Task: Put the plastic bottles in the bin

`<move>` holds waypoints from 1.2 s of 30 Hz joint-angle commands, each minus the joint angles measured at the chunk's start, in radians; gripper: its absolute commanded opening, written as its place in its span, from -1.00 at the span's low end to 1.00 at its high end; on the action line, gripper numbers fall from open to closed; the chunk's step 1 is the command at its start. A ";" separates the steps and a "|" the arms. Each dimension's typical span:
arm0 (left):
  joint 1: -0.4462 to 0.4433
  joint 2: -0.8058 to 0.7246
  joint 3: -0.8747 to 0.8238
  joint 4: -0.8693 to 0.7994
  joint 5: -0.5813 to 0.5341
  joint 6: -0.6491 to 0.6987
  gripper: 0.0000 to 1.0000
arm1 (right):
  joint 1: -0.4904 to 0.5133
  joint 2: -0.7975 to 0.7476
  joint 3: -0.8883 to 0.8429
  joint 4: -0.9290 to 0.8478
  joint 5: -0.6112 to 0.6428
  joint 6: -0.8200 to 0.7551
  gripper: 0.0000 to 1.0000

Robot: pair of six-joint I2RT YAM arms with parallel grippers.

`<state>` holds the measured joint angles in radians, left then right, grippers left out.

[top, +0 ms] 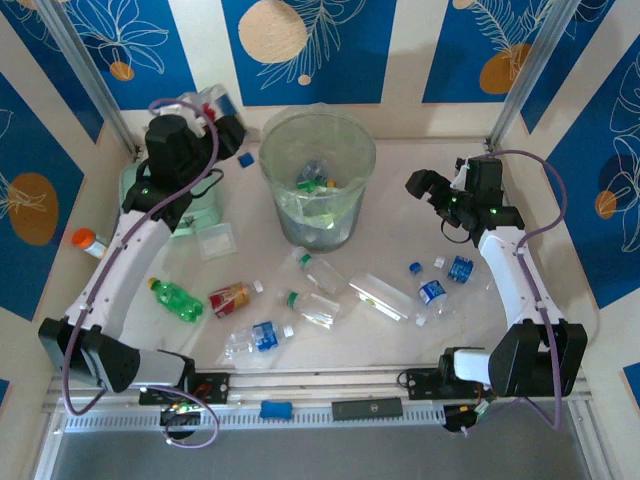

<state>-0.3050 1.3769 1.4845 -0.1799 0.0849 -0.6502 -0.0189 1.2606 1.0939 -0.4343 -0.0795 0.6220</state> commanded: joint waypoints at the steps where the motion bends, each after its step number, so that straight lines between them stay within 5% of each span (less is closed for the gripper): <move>1: -0.065 0.080 0.130 0.054 0.142 0.151 -0.11 | 0.007 -0.003 0.026 0.002 -0.020 0.010 0.98; 12: -0.215 0.480 0.666 -0.353 0.303 0.371 -0.13 | 0.007 -0.054 -0.009 -0.025 -0.007 -0.005 0.98; 17: -0.272 0.645 0.882 -0.615 0.192 0.503 -0.13 | -0.001 -0.077 -0.017 -0.039 0.006 -0.014 0.98; 24: -0.337 0.725 0.897 -0.742 -0.019 0.649 -0.12 | -0.021 -0.093 -0.020 -0.054 0.007 -0.020 0.98; 33: -0.340 0.746 0.849 -0.758 -0.030 0.649 0.00 | -0.024 -0.089 -0.005 -0.060 0.001 -0.018 0.98; 36: -0.341 0.745 0.854 -0.759 -0.032 0.643 0.26 | -0.027 -0.087 0.003 -0.068 0.007 -0.019 0.98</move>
<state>-0.6464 2.1128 2.3348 -0.9176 0.0711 -0.0235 -0.0395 1.1919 1.0832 -0.4755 -0.0784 0.6174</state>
